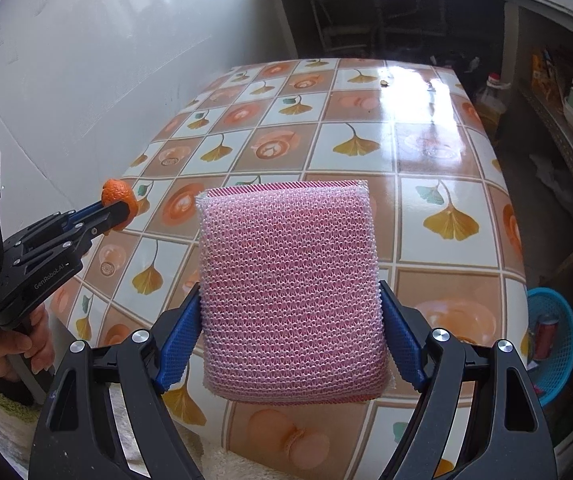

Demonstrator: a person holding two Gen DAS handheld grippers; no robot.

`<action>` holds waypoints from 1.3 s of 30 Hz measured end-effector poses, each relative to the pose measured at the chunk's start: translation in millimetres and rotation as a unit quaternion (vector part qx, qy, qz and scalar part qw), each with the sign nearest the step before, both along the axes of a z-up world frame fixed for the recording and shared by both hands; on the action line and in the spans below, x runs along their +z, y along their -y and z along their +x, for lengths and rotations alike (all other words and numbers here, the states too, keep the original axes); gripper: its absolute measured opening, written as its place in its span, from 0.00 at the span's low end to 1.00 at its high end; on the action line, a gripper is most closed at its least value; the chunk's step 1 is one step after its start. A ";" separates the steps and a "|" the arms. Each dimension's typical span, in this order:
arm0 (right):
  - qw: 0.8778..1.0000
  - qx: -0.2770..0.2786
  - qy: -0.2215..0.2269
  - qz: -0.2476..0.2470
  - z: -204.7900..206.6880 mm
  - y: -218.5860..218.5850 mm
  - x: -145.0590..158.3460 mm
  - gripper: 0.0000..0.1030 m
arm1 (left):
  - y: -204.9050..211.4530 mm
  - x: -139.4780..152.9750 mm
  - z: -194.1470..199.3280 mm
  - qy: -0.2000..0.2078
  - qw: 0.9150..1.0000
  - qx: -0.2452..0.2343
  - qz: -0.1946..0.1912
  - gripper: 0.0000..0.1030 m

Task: Collect trash
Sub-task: 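Lift the sponge and orange peel off the table with both tools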

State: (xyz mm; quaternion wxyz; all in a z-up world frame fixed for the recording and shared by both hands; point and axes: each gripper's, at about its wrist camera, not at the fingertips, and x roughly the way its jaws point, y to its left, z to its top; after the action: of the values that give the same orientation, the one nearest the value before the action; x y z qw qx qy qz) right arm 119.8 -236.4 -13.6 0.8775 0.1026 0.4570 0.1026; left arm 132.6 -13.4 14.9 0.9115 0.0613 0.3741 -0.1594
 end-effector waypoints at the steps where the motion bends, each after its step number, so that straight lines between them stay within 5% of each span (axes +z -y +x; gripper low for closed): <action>1: 1.000 -0.002 0.001 0.002 -1.5 0.7 1.0 0.75 | -0.2 0.4 -1.1 0.001 1.000 -0.002 -0.002 0.17; 39: 0.996 -0.070 0.017 0.057 -35.9 36.1 11.3 0.75 | 24.9 16.9 -13.5 0.017 0.999 -0.042 -0.011 0.17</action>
State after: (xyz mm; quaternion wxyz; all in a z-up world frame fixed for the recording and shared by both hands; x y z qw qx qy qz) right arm 83.9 -272.5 -2.3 0.8827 0.1825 0.4276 0.0685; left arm 119.2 -38.2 31.8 0.9110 0.0693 0.3539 -0.2003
